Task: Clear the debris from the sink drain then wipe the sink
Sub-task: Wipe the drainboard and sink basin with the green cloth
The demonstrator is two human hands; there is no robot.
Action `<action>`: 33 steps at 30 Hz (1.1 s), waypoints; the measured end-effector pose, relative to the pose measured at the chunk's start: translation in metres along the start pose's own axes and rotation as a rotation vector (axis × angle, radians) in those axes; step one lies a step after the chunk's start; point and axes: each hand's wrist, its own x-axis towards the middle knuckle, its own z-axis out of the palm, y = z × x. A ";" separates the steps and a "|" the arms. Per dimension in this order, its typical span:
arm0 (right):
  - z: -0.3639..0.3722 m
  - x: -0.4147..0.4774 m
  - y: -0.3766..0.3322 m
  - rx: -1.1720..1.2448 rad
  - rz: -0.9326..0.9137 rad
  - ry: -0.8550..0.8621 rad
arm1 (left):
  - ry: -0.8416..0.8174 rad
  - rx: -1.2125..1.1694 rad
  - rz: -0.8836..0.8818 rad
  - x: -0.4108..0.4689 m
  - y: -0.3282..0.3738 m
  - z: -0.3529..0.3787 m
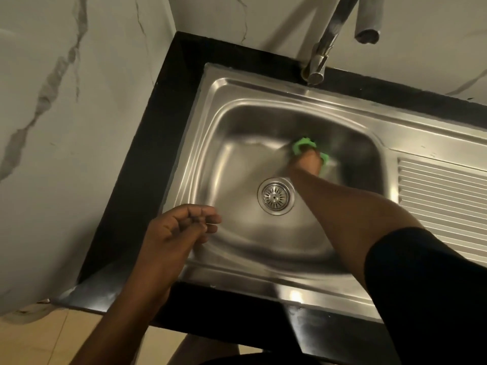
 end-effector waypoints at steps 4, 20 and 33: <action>0.034 -0.034 -0.052 -0.066 -0.316 -0.072 | 0.004 -0.012 0.002 0.001 -0.004 -0.001; -0.073 -0.011 0.078 -0.781 -0.326 -0.202 | -0.013 0.005 0.002 -0.009 0.015 -0.002; -0.036 -0.142 0.073 -0.637 -0.270 -0.697 | -0.061 0.078 0.051 -0.011 0.028 0.017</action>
